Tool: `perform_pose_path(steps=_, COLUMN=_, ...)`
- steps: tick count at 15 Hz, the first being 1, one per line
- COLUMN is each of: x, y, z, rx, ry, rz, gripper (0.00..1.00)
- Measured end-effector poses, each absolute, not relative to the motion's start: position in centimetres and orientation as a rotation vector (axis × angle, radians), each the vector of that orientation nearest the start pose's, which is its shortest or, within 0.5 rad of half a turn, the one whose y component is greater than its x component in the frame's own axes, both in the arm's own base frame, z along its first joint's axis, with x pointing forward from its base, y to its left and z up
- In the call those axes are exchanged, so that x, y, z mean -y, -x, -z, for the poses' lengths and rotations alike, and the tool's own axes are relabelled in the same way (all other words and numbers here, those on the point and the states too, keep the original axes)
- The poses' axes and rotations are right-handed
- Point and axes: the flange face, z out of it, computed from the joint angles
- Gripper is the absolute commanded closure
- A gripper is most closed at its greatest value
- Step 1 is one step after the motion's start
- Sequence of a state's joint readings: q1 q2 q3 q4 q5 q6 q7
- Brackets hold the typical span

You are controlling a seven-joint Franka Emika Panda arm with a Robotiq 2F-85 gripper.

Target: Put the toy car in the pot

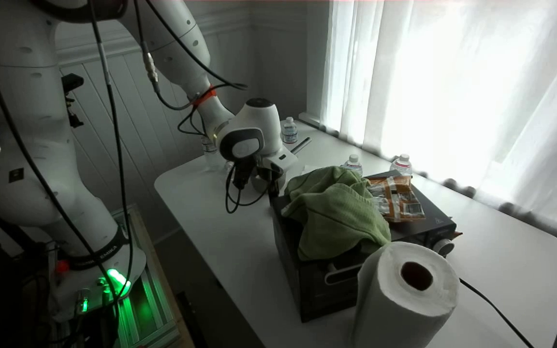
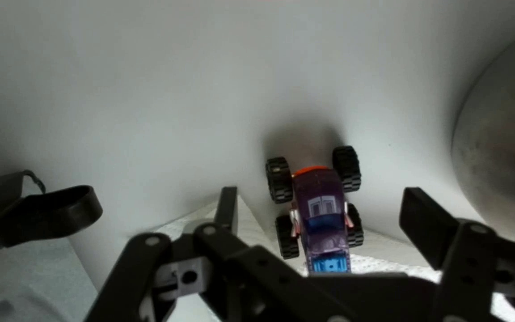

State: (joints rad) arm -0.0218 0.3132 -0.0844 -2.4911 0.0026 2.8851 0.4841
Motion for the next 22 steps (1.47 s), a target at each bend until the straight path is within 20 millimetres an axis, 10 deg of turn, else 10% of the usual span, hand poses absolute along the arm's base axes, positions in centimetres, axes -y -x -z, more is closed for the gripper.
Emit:
perform_pose_path(steps=11, x=5.9, y=-48.4, z=-16.9, rx=-0.897, ry=3.022, rz=0.171, gripper=0.95)
perform_pose_path(steps=17, x=5.8, y=-48.8, z=-17.8, rx=-0.855, ry=3.028, rz=0.201, gripper=0.92)
perform_pose_path(steps=22, x=5.7, y=-49.9, z=-22.7, rx=-0.831, ry=3.014, rz=0.316, gripper=0.91)
